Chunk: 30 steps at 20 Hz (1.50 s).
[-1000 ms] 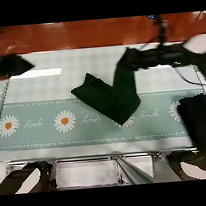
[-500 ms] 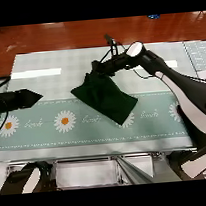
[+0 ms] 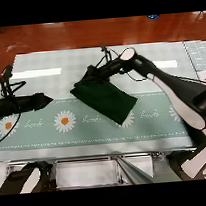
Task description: Fold the shirts.
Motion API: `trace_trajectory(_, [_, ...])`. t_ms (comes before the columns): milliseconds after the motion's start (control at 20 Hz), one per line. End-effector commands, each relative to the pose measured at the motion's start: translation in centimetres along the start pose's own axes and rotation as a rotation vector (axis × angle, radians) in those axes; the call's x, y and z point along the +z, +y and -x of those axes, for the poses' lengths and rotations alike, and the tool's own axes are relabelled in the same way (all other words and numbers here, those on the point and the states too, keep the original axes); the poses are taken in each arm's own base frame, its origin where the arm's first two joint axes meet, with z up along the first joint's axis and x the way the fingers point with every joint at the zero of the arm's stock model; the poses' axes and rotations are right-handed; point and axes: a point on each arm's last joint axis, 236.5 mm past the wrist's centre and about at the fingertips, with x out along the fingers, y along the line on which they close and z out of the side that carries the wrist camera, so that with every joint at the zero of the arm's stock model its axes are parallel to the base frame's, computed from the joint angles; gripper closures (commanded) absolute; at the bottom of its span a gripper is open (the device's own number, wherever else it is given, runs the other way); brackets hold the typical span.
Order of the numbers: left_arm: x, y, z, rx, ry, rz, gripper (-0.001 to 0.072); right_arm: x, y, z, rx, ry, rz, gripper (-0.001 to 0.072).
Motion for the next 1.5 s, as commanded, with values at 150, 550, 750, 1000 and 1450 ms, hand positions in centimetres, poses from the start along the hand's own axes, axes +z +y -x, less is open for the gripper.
trace_trajectory(150, [11.1, -0.8, 10.5, 0.074, -0.362, -0.062, 0.0686, 0.7, -1.6, 19.5, -0.270, -0.058, 0.127, 0.0305])
trace_trajectory(550, [8.9, -5.0, 13.5, 0.041, -0.410, -0.175, 0.0686, -10.5, -13.1, 25.7, -0.629, -0.532, -0.262, 0.0304])
trace_trajectory(750, [5.2, -3.9, 8.6, 0.002, -0.270, -0.137, 0.0686, -16.0, -16.0, 17.4, -0.500, -0.429, -0.437, 0.0303])
trace_trajectory(1000, [0.9, -2.8, 4.4, -0.021, -0.129, -0.103, 0.0686, -17.5, -17.2, 12.4, -0.453, -0.319, -0.503, 0.0302])
trace_trajectory(1450, [1.7, -2.2, 4.1, -0.009, -0.170, -0.092, 0.0686, -12.5, -11.0, 5.6, -0.125, -0.149, -0.366, 0.0692])
